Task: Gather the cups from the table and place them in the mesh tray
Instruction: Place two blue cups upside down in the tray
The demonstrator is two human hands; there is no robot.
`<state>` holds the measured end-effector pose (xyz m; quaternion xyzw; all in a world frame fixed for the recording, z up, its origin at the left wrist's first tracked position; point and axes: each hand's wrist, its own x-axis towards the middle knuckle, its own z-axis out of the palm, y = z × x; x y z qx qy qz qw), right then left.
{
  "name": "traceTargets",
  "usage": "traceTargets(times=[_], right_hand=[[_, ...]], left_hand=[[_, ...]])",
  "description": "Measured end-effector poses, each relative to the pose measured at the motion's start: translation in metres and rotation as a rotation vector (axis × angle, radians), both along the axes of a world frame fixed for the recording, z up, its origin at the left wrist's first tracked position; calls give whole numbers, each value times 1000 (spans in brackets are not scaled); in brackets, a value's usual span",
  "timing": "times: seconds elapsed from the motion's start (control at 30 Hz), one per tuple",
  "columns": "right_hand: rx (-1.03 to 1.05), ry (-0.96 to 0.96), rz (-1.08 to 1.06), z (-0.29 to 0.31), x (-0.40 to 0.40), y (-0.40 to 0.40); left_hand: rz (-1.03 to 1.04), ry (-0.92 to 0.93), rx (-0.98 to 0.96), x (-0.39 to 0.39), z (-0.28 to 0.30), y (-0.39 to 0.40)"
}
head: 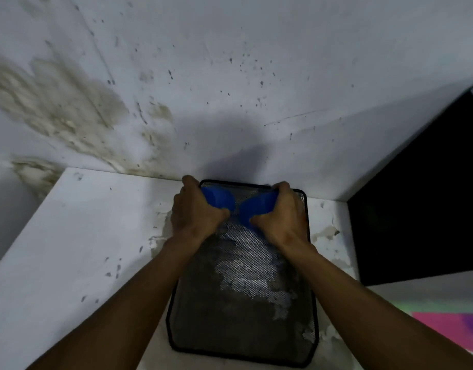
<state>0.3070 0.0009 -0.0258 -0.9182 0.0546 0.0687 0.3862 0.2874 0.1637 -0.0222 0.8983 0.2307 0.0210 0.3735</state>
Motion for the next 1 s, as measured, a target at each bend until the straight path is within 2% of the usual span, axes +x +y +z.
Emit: traceTargets(times=[0.37,0.63,0.87,1.0], right_hand=[[29,-111,69,-36,26,19],[9,-105,118,-35,27,18],[-22,-47,116,-33,25,18],[0,-45,90,-27,15,12]], left_hand=[[-158,-42,27,25,-25,5],[-172,-85,-6,27,-30,4],[-188,-15,60,24,-30,5],[-152,-50,59,6,-25,3]])
